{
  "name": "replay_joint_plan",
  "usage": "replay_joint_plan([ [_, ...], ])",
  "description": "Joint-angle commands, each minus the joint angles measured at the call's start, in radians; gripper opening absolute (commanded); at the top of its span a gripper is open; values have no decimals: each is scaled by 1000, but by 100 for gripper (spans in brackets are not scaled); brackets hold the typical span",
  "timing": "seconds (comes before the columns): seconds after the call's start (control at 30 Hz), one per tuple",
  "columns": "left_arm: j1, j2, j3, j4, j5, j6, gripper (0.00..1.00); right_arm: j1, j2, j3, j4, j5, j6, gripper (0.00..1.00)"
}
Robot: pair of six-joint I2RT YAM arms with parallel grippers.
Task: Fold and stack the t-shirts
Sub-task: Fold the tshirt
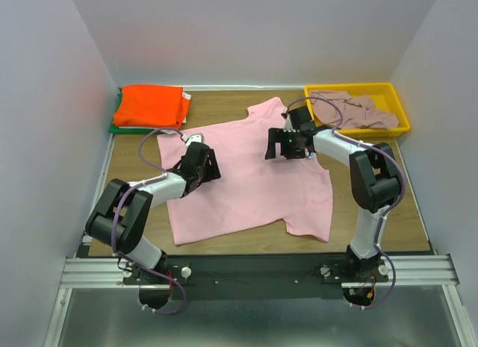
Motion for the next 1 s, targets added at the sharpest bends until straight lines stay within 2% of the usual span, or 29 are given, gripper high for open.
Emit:
replay_joint_plan([
  [0.0, 0, 19, 35, -3, -44, 2, 73, -2, 36, -3, 0, 53, 33, 100],
  [0.3, 6, 154, 174, -64, -2, 64, 73, -12, 53, -2, -5, 104, 79, 100],
  [0.97, 132, 370, 507, -193, 127, 177, 73, -70, 110, 73, -8, 93, 137, 100],
])
